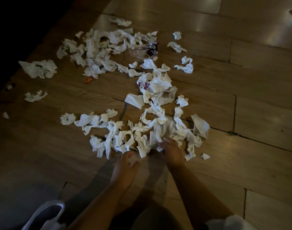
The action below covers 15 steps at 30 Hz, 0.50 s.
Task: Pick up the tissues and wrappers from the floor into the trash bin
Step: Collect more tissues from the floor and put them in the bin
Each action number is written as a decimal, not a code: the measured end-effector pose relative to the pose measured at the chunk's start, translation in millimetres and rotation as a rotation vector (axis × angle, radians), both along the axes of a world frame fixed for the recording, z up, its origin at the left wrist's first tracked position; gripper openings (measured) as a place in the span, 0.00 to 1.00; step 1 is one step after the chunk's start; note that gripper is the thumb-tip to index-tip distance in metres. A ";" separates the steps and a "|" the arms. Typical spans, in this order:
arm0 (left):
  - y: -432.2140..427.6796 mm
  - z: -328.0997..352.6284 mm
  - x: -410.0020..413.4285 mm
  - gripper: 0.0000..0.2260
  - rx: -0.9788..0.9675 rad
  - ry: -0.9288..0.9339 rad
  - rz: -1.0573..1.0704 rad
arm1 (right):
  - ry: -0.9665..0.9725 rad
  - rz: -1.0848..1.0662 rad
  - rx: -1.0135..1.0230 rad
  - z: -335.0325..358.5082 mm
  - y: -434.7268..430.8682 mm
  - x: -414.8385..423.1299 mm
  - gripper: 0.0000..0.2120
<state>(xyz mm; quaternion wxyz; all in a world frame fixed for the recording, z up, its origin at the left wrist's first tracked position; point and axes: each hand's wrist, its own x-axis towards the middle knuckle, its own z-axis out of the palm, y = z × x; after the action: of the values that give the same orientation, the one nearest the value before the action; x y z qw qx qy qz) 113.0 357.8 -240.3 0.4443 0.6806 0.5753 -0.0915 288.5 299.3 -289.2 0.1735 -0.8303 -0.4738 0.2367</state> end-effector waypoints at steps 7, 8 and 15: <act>30.5 -1.4 11.8 0.30 0.355 -0.027 -0.026 | 0.138 -0.415 0.385 29.3 -18.0 10.9 0.10; 34.1 -1.8 19.0 0.35 0.380 0.060 -0.108 | 0.183 -0.525 0.404 33.8 -19.7 16.1 0.13; 50.6 -22.2 44.8 0.43 0.196 0.344 -0.246 | 0.208 -0.759 0.248 34.4 -17.0 83.6 0.12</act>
<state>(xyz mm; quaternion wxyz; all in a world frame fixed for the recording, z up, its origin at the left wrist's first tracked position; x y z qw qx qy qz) 157.9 408.5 -262.5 0.2571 0.7600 0.5612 -0.2034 372.1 282.2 -254.7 0.3941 -0.8906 -0.1387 0.1796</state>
